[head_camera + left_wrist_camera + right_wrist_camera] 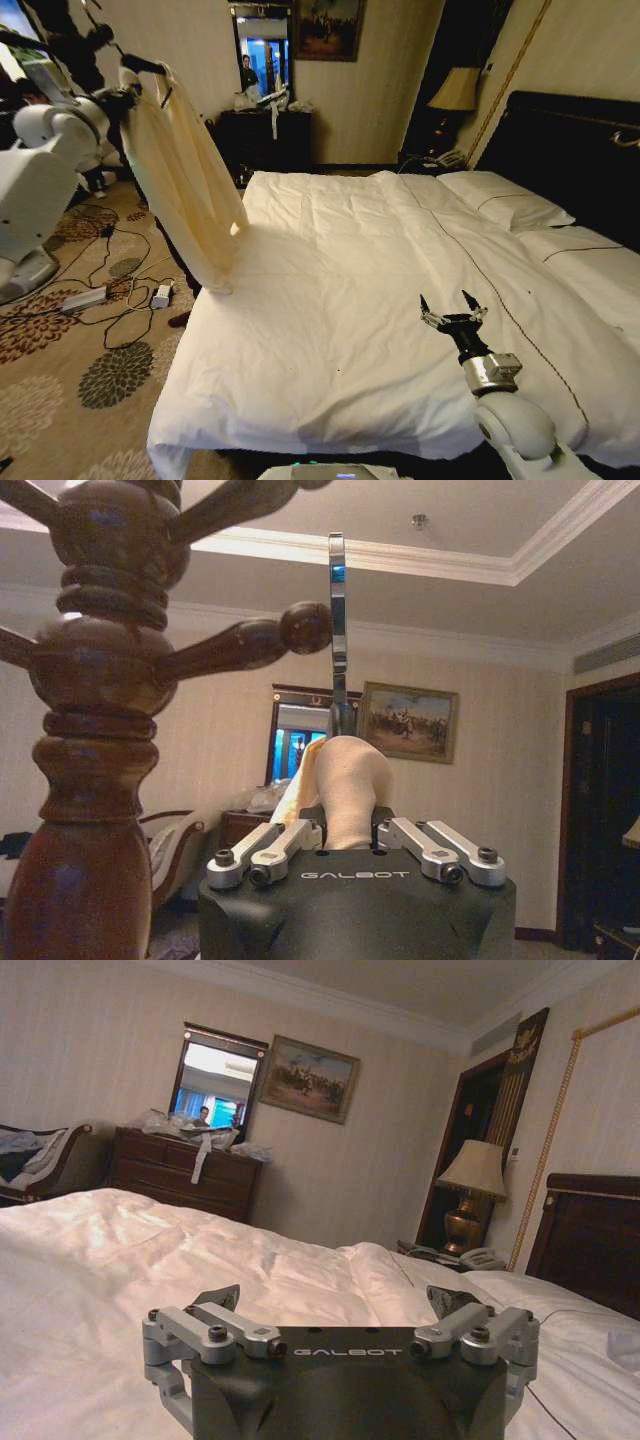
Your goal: Pick up the clothes from the bed and hang them on the clothes hanger.
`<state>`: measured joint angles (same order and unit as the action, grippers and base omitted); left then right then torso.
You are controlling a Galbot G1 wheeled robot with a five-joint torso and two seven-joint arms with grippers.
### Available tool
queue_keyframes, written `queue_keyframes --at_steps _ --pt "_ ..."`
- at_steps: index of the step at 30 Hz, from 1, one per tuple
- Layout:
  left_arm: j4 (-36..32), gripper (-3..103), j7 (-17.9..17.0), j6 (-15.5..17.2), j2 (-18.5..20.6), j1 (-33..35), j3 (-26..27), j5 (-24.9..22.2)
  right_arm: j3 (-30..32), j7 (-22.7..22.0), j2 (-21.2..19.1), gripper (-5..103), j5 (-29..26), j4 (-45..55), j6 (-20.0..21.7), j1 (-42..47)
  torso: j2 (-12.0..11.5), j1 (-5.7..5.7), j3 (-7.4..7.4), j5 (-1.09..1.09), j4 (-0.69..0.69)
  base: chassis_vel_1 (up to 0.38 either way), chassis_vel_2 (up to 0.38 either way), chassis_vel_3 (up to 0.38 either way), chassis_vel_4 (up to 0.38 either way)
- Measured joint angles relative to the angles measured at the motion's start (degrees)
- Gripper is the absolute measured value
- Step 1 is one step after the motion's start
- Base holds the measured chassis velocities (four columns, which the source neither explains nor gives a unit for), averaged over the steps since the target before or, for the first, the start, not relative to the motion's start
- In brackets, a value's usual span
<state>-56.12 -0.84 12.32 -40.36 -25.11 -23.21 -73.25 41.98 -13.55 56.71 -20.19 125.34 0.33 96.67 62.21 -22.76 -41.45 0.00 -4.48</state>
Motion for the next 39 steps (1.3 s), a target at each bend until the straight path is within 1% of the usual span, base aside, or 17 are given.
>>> queue_keyframes --at_steps 5,9,11,16,20,24,27,30,34,39 --pt "0.82 18 -0.12 0.0 -0.42 0.05 0.08 -0.46 0.0 0.0 0.0 100 0.0 0.0 0.0 0.0 0.0 0.0 0.0 0.0 0.02 0.0 0.0 0.0 0.0" --pt "0.64 18 -0.15 0.0 0.14 0.09 0.09 -0.76 0.0 0.0 0.0 100 0.0 0.0 0.0 0.0 0.0 0.0 0.0 0.0 0.02 0.0 0.0 0.0 0.0" --pt "-0.91 18 -0.38 0.02 0.94 0.73 0.57 -1.0 0.0 0.0 0.0 100 0.0 0.0 0.0 0.0 0.0 0.0 0.0 -0.01 0.05 0.0 0.0 0.0 0.0" --pt "-1.76 18 -0.76 0.07 1.5 1.8 1.3 -0.95 0.0 0.0 0.0 100 0.0 0.0 0.0 0.0 0.0 0.0 0.0 -0.01 0.01 0.0 0.0 0.0 0.0" --pt "-0.49 18 -0.7 0.07 1.52 1.83 1.4 -0.98 0.0 0.0 0.0 100 0.0 0.0 0.0 0.0 0.0 0.0 0.0 0.0 0.03 0.0 0.0 0.0 0.0" --pt "1.2 18 -0.11 -0.32 0.87 1.47 1.15 -0.5 0.0 0.0 0.0 100 0.0 0.0 0.0 0.0 0.0 0.0 0.0 -0.02 0.05 0.0 0.0 0.0 0.0" --pt "1.87 18 -0.08 -0.41 -0.07 1.26 1.14 -0.39 0.0 0.0 0.0 100 0.0 0.0 0.0 0.0 0.0 0.0 0.0 0.0 0.0 0.0 0.0 0.0 0.0" --pt "1.97 18 -0.06 -0.4 -0.34 1.31 1.14 -0.36 0.0 0.0 0.0 100 0.0 0.0 0.0 0.0 0.0 0.0 0.0 0.01 -0.01 0.0 0.0 0.0 0.0" --pt "2.49 18 -0.02 -0.41 -0.54 1.44 1.09 -0.34 0.0 0.0 0.0 100 0.0 0.0 0.0 0.0 0.0 0.0 0.0 -0.01 0.05 0.0 0.0 0.0 0.0" --pt "2.85 18 0.15 -0.41 -0.47 1.95 1.22 -0.33 0.0 0.0 0.0 100 0.0 0.0 0.0 0.0 0.0 0.0 0.0 0.0 0.01 0.0 0.0 0.0 0.0"
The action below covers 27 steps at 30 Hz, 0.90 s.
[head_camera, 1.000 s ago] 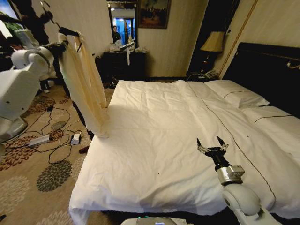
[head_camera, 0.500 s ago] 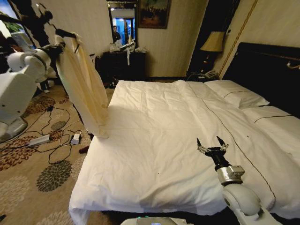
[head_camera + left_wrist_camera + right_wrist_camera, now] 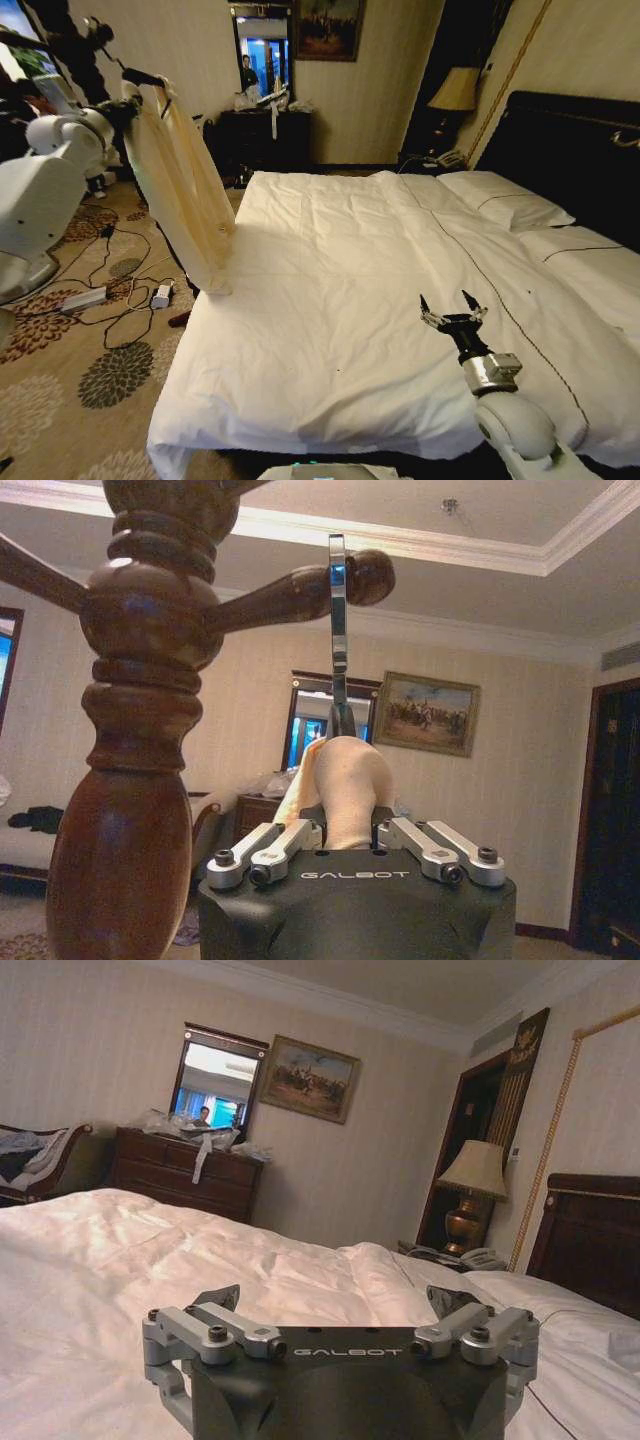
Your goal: Pick up the clothes from the bed and hang them on the clothes hanger.
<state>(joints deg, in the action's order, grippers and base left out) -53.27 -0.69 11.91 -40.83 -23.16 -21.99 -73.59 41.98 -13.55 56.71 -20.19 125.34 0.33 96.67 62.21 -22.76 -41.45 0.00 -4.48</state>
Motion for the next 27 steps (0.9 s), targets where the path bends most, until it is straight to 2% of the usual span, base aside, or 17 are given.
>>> queue_keyframes --at_steps 4,13,26,27 --pt "-0.26 18 0.09 0.0 0.29 0.36 0.03 0.0 0.0 0.0 0.0 100 0.0 0.0 0.0 0.0 0.0 0.0 0.0 0.0 0.03 0.0 0.0 0.0 0.0" --pt "-0.85 18 -0.3 0.12 0.12 1.28 0.66 0.23 0.0 0.0 0.0 100 0.0 0.0 0.0 0.0 0.0 0.0 0.0 0.0 0.01 0.0 0.0 0.0 0.0" --pt "-3.44 18 -3.12 2.79 0.68 2.55 2.6 0.21 0.0 0.0 0.0 100 0.0 0.0 0.0 0.0 0.01 0.0 0.01 0.01 0.01 0.0 0.0 0.0 0.0" --pt "-3.6 15 -3.24 2.91 0.78 2.54 2.6 0.2 0.0 0.0 0.0 100 0.0 0.0 0.0 0.0 0.0 0.0 0.0 0.01 0.01 0.0 0.0 0.0 0.0"
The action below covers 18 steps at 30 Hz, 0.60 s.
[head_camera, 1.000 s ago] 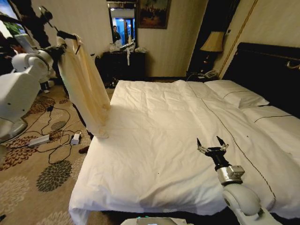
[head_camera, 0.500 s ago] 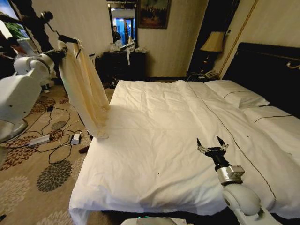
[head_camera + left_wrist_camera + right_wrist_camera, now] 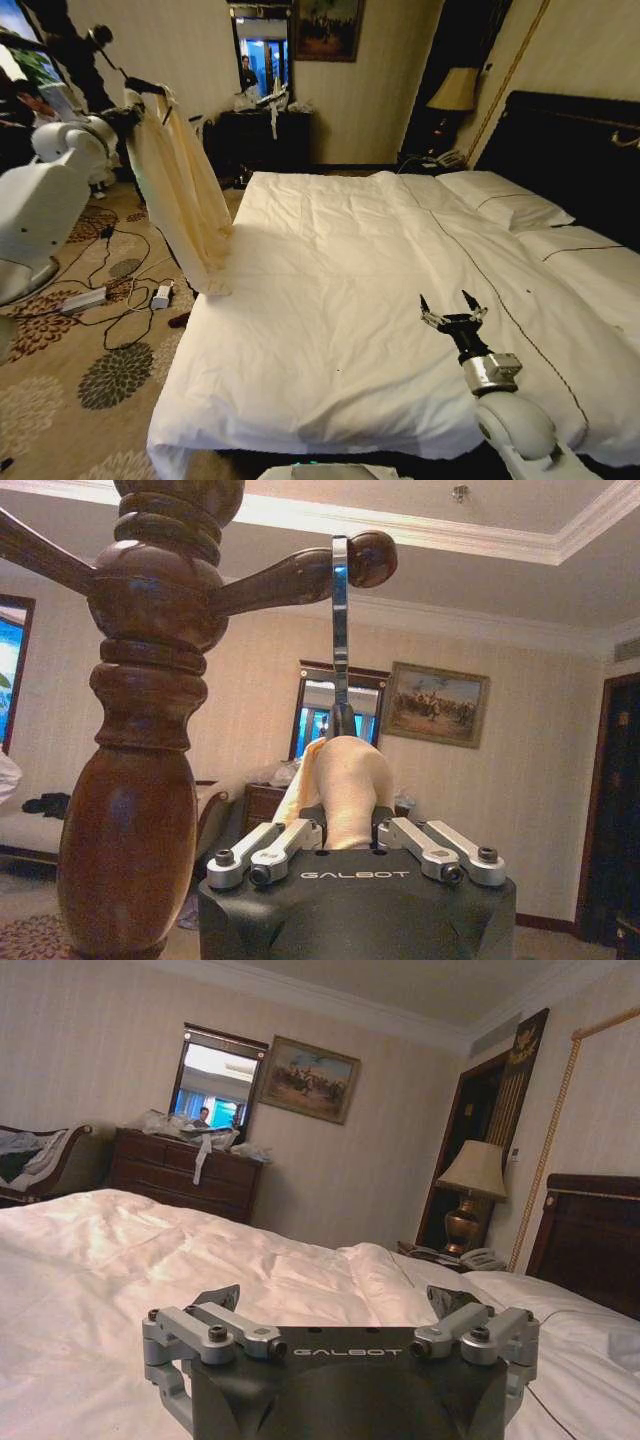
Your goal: Pick up the clothes from the bed and hang them on the clothes hanger.
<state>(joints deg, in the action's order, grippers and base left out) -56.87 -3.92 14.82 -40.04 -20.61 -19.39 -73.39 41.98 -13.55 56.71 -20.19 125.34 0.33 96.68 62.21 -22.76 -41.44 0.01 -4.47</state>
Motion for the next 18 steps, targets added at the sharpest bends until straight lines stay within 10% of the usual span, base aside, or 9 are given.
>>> queue_keyframes --at_steps 18 --pt "-2.14 78 -1.4 0.92 0.97 0.76 -0.12 0.29 0.0 0.0 0.0 100 0.0 0.0 0.0 0.0 0.0 0.0 -0.01 -0.01 0.0 0.0 0.0 0.0 0.0"
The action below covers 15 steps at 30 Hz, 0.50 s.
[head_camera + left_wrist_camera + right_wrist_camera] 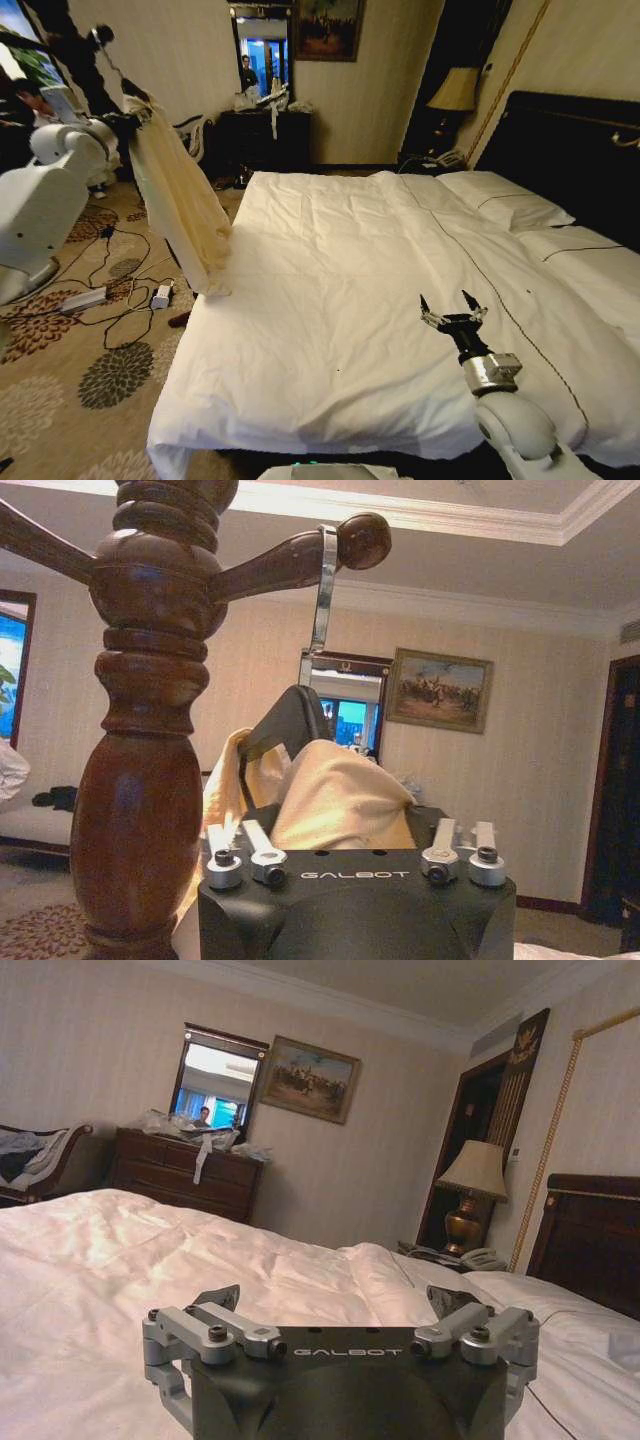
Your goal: Pick up the clothes from the bed and hang them on the clothes hanger.
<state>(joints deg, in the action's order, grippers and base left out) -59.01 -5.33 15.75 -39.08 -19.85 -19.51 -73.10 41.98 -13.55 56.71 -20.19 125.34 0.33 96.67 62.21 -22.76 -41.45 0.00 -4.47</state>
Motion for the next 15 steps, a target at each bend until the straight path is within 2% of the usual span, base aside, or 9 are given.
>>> queue_keyframes --at_steps 1,4,6,15 --pt "-0.02 78 -0.06 0.0 0.0 -0.01 0.0 0.0 0.0 0.0 0.0 100 0.0 0.0 0.0 0.0 0.0 0.0 0.0 0.0 0.0 0.0 0.0 0.0 0.0" --pt "-0.38 94 -0.39 0.08 0.06 -0.02 0.15 -0.02 0.0 0.0 0.0 100 0.0 -0.01 0.0 0.0 0.0 0.0 0.0 0.0 0.0 0.0 0.0 0.0 0.0" --pt "-0.58 97 -0.5 0.1 0.11 0.0 0.24 -0.03 0.0 0.0 0.0 100 0.0 0.0 0.0 0.0 0.0 0.0 0.0 0.0 0.0 0.0 0.0 0.0 0.0" --pt "-3.41 100 -1.86 0.56 1.32 1.83 2.18 -0.16 0.0 0.0 0.0 100 0.0 0.0 0.0 0.0 0.0 0.0 0.0 0.0 0.0 0.0 0.0 0.0 0.0"
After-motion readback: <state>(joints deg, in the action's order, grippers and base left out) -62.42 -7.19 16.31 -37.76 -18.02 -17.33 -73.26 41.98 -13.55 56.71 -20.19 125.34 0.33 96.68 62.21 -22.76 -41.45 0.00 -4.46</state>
